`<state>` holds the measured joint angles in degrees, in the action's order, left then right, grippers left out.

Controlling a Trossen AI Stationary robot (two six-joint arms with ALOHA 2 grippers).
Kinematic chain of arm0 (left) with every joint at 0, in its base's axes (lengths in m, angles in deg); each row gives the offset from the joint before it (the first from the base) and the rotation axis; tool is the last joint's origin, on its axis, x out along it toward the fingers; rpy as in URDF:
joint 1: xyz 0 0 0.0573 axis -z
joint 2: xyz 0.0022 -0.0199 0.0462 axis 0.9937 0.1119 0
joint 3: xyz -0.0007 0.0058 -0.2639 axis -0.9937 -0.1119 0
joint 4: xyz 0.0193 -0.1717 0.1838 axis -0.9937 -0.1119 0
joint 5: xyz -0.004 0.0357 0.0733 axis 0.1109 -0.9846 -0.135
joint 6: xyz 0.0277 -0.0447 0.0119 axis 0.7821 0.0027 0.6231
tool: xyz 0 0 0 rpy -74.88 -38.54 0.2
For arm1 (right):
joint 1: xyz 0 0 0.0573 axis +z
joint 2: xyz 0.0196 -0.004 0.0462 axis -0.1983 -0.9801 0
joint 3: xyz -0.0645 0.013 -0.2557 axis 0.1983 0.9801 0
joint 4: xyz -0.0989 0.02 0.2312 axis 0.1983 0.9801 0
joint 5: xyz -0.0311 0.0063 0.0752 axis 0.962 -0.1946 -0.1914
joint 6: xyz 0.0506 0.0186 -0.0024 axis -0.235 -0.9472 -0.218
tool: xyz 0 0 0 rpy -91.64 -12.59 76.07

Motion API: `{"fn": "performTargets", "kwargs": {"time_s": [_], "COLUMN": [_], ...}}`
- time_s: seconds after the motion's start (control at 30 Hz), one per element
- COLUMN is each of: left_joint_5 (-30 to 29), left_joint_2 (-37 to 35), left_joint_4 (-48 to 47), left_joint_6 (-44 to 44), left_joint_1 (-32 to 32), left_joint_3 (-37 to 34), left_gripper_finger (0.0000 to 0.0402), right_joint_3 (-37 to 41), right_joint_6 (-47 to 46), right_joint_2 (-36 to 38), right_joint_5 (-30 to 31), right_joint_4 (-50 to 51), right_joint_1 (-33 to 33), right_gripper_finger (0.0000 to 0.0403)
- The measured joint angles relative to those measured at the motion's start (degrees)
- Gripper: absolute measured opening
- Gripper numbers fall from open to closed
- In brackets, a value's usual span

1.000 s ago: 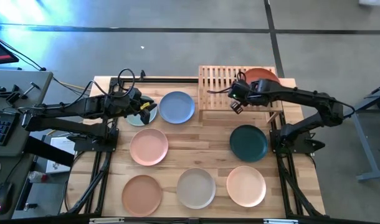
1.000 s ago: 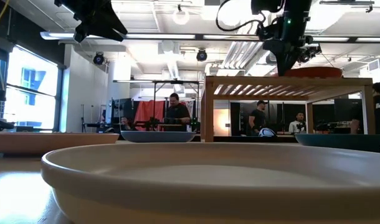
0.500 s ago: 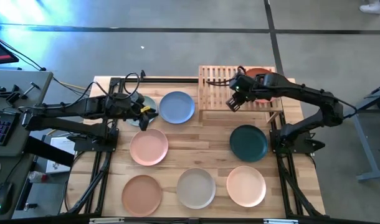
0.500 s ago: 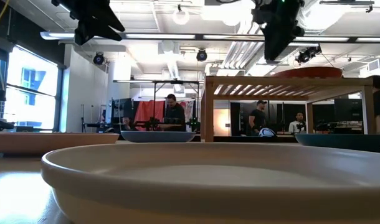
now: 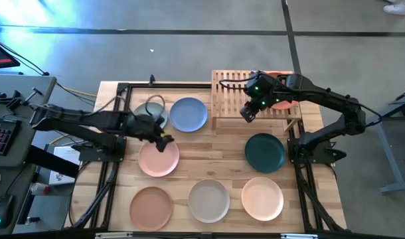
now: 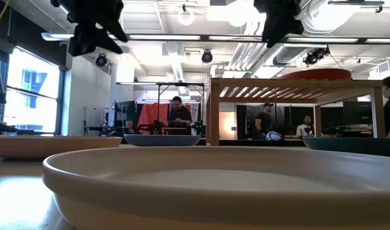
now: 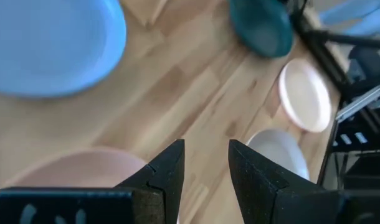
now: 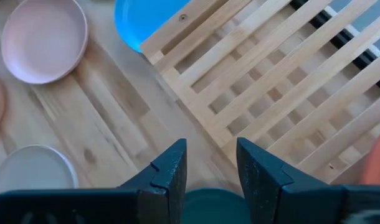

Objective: Place and stack plates onto a shelf
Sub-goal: Stack the light pink plate on top of the orange plate onto the shelf

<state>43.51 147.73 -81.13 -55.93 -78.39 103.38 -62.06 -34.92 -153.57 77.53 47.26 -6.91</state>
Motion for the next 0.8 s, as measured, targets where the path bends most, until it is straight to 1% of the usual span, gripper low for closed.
{"fn": "performTargets", "kwargs": {"time_s": [0.37, 0.6, 0.8], "left_joint_5": [1.2, 1.0, 1.0], "left_joint_2": [12.0, 18.8, 23.3], "left_joint_4": [0.0, 0.7, 4.5], "left_joint_6": [-11.5, -16.4, -18.3], "left_joint_1": [5.0, 6.1, 6.3], "left_joint_3": [0.0, 0.0, 0.0], "left_gripper_finger": [0.0113, 0.0113, 0.0113], "right_joint_3": [0.0, 0.0, 0.0], "right_joint_6": [0.5, 2.9, 3.0], "right_joint_2": [0.0, 0.0, 0.0], "right_joint_5": [-0.2, -0.2, -0.2], "right_joint_4": [0.0, 0.0, 0.0], "right_joint_1": [0.0, 0.0, 0.0], "right_gripper_finger": [0.0114, 0.0114, 0.0114]}}
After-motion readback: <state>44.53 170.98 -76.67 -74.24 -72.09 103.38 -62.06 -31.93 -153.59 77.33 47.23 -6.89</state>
